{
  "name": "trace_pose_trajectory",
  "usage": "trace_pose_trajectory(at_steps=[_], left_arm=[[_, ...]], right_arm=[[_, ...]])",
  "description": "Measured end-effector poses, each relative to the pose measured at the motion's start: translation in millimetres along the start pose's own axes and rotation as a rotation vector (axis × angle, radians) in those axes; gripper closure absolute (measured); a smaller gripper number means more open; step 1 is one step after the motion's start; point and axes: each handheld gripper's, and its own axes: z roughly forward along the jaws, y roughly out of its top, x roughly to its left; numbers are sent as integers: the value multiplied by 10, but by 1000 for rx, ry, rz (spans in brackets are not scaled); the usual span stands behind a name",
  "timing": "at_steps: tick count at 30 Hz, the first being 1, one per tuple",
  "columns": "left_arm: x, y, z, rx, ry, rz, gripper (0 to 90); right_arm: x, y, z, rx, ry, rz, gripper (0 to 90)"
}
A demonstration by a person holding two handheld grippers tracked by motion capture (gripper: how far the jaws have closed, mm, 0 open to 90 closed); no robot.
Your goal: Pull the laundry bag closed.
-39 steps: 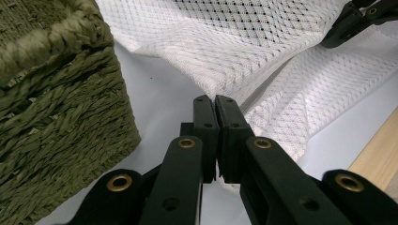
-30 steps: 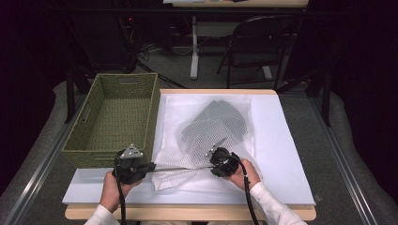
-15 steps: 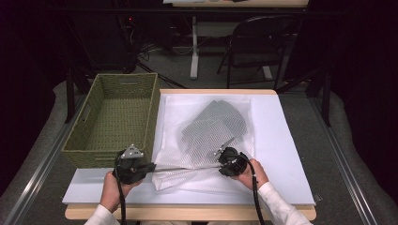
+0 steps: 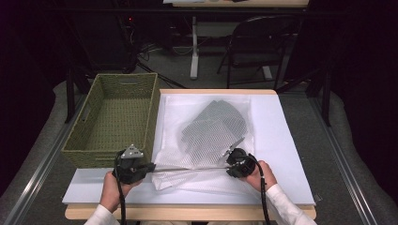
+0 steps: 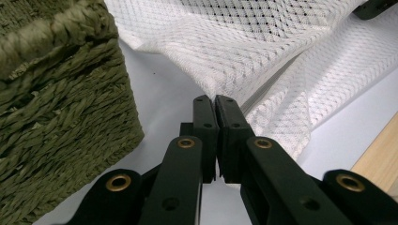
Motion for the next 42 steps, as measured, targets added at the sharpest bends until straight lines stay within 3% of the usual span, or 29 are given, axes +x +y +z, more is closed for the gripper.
trace_pose_trajectory(at_steps=[42], left_arm=[[23, -2, -1, 11, -1, -5, 879]], right_arm=[[-201, -548, -324, 0, -27, 108, 866]])
